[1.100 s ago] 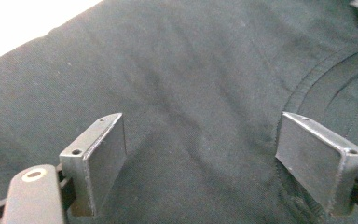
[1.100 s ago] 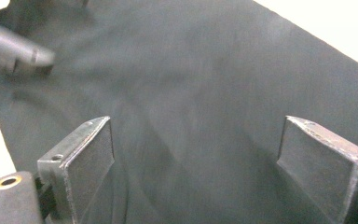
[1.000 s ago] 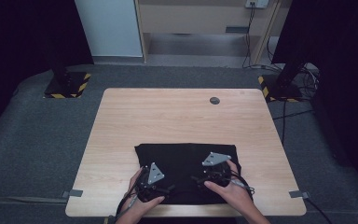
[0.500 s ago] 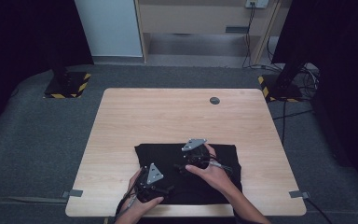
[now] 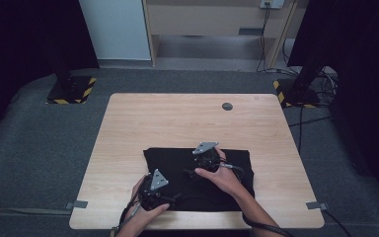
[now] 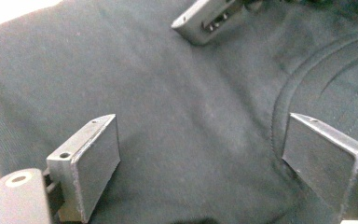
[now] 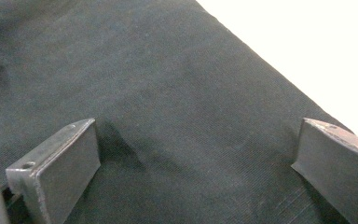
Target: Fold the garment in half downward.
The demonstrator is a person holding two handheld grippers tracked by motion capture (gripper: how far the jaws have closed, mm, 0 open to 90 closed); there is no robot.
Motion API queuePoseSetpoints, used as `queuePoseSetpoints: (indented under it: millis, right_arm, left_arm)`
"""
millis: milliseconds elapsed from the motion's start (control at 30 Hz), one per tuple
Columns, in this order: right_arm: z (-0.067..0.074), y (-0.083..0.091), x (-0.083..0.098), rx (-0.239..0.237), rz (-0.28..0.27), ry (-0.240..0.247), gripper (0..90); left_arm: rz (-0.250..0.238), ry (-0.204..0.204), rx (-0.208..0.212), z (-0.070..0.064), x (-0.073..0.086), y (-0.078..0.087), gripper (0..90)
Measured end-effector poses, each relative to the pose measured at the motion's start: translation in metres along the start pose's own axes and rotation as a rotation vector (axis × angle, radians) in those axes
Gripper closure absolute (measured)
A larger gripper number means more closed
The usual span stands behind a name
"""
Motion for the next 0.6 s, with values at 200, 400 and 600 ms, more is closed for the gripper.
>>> queuePoseSetpoints:
  millis: [200,400,600]
  right_arm:
    - [-0.005,-0.004,-0.005,-0.008,0.029,0.014,0.4]
    - [-0.014,-0.008,-0.016,0.024,0.024,-0.015,2.8]
    - [-0.014,-0.015,-0.012,0.012,0.040,-0.019,2.3]
  left_arm:
    - [0.005,0.019,0.015,0.002,0.001,-0.004,10.0]
    - [0.000,0.025,0.022,0.003,0.001,-0.005,9.4]
    - [-0.003,0.029,0.023,0.003,0.001,-0.005,9.1]
Point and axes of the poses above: each handheld gripper's, and its own axes: y roughly backward along the jaws, x roughly out of its underside, z roughly to its left, the point moved 7 cm from there along -y, roughly forward along the jaws, and after that the axes turned 14 degrees about x, right-handed, at the moved point
